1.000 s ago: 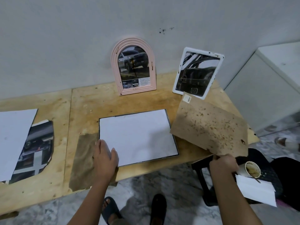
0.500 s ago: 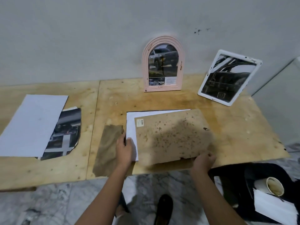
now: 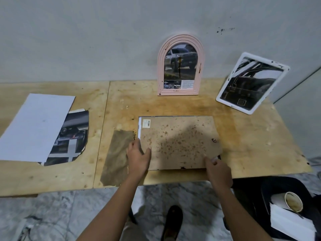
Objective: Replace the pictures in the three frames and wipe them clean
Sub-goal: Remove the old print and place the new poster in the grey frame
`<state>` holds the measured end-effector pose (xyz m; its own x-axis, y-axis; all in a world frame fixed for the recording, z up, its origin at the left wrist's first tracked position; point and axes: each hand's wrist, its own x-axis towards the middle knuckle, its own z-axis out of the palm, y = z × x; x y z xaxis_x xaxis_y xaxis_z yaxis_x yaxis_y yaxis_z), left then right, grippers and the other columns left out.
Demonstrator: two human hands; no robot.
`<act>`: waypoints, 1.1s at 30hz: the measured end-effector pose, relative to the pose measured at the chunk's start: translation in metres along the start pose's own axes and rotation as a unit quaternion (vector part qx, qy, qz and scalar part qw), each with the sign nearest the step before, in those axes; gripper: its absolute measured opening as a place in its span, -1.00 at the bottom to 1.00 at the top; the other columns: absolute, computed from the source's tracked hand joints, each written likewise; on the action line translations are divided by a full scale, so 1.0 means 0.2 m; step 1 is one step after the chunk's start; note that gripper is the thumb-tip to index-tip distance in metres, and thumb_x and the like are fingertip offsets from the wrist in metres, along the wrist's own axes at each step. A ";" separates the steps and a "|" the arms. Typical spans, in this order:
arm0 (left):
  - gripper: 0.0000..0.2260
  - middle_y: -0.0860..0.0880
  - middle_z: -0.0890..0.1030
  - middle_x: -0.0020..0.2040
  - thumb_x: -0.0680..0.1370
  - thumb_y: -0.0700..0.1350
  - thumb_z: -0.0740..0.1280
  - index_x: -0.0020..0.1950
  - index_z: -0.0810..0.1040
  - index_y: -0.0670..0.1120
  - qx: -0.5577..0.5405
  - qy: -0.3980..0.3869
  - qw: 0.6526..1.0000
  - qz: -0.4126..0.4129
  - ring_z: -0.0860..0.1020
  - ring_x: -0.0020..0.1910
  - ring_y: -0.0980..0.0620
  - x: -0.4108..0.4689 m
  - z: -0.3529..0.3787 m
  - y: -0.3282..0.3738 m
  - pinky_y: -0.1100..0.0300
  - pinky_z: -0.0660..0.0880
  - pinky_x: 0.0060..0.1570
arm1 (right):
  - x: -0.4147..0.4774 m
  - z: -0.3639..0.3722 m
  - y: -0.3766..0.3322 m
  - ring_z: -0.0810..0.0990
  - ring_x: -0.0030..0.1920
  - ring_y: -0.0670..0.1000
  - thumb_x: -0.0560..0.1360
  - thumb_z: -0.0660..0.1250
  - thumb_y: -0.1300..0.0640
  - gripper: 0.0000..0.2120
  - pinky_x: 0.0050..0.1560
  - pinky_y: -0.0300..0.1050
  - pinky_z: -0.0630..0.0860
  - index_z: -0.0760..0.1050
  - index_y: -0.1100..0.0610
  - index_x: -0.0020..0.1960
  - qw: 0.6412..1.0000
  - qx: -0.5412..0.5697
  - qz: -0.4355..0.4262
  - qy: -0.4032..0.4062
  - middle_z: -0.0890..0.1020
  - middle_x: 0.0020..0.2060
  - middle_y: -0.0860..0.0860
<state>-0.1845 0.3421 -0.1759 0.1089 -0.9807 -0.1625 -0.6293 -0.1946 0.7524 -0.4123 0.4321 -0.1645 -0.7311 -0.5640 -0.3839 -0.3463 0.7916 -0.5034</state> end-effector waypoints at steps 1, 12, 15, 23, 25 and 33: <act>-0.73 -0.11 0.44 0.12 0.49 -0.09 0.33 0.16 0.46 -0.13 0.014 0.001 1.000 0.003 0.38 0.14 -0.11 0.00 0.01 0.00 0.17 0.29 -0.01 | 0.01 -0.03 -0.01 0.50 -0.36 0.08 0.48 0.23 -0.24 -0.49 -0.38 -0.19 0.29 0.46 0.19 -0.34 0.999 -0.031 -0.011 0.004 0.55 -0.38 0.10; -0.46 -0.09 0.25 0.41 0.54 0.10 0.21 0.45 0.20 -0.07 0.101 -0.008 0.993 0.063 0.23 0.38 -0.08 0.10 0.05 0.03 -0.01 0.32 0.26 | 0.23 -0.02 -0.22 0.41 0.19 0.17 0.51 0.31 0.05 -0.68 0.12 0.03 0.38 0.47 0.19 0.21 0.965 -0.068 -0.248 0.048 0.49 0.16 0.16; -0.39 -0.12 0.16 0.48 0.55 0.18 0.17 0.50 0.09 -0.07 0.108 -0.036 0.992 0.058 0.12 0.45 -0.12 0.18 0.08 0.03 -0.11 0.24 0.37 | 0.33 0.04 -0.30 0.15 0.42 0.16 0.56 0.19 -0.03 -0.48 0.36 0.05 0.20 0.18 0.14 0.45 0.960 -0.122 -0.252 -0.018 0.21 0.43 0.15; -0.32 -0.12 0.07 0.53 0.52 0.18 0.07 0.54 -0.01 -0.13 0.109 -0.026 0.993 0.036 0.03 0.49 -0.06 0.20 0.13 0.04 0.02 0.10 0.42 | 0.38 0.16 -0.31 -0.12 0.51 0.14 0.53 0.07 -0.27 -0.39 0.46 0.11 -0.13 0.07 -0.07 0.51 0.945 -0.206 -0.253 -0.009 -0.08 0.53 0.12; -0.32 -0.12 0.07 0.53 0.50 0.17 0.05 0.54 -0.01 -0.12 0.109 -0.030 0.993 0.033 0.03 0.49 -0.07 0.21 0.13 0.04 0.02 0.10 0.42 | 0.37 0.18 -0.32 -0.10 0.51 0.15 0.52 0.10 -0.27 -0.39 0.46 0.13 -0.13 0.12 -0.07 0.49 0.945 -0.203 -0.255 0.004 -0.03 0.52 0.13; -0.41 -0.18 -0.10 0.54 0.59 0.07 0.12 0.55 -0.01 -0.06 0.193 -0.059 0.976 0.087 -0.09 0.52 -0.14 0.28 0.13 0.06 -0.01 0.02 0.45 | 0.41 0.22 -0.30 -0.01 0.50 0.17 0.49 0.11 -0.29 -0.40 0.46 0.14 -0.13 0.24 0.01 0.43 0.943 -0.185 -0.275 0.042 0.11 0.48 0.20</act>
<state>-0.2067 0.2850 -0.1927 -0.1006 -0.9846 -0.1431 -0.8757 0.0193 0.4825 -0.4250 0.3273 -0.1997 -0.4202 -0.9045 -0.0735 -0.8565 0.4220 -0.2971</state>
